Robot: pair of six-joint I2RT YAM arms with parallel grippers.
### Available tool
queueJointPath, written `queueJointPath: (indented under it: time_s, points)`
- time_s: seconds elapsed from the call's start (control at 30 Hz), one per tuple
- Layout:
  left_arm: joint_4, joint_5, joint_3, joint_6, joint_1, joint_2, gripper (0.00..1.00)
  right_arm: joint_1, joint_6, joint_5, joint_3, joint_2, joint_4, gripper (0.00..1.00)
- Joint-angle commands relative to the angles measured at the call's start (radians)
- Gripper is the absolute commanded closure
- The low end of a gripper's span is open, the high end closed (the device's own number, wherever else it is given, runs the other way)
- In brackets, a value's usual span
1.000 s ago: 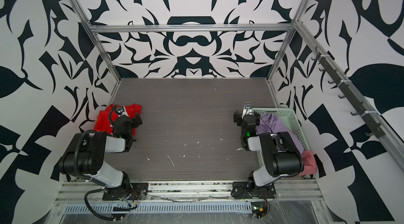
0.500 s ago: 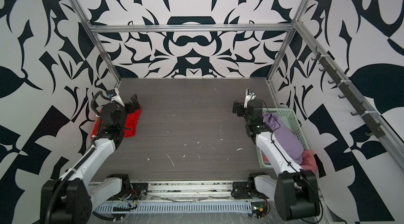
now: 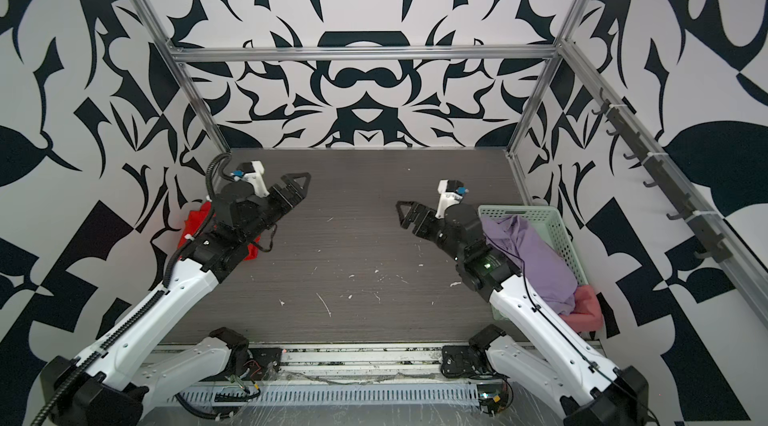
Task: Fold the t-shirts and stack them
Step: 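Reach the right gripper into the green basket while the left arm advances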
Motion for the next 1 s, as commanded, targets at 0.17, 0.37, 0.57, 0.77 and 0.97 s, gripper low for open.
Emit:
queueJointPath:
  time_s: [0.17,0.37,0.57,0.77,0.97]
  points:
    - [0.216,-0.001,-0.016,-0.031,-0.086,-0.002,0.01,0.113,0.024,0.027,0.136,0.103,0.058,0.0]
    - [0.143,0.036,0.073,0.008,-0.051,0.068,0.01,0.025,0.007,0.429,0.186,0.096,-0.24,0.02]
    - [-0.012,0.051,0.204,0.165,-0.051,0.181,0.01,-0.321,-0.088,0.667,0.227,0.052,-0.551,0.08]
    - [-0.17,0.076,0.357,0.395,-0.057,0.332,0.01,-0.717,-0.272,0.515,0.206,0.077,-0.566,0.11]
    - [-0.176,0.121,0.48,0.501,-0.093,0.486,0.01,-0.866,-0.372,0.412,0.263,0.27,-0.558,0.16]
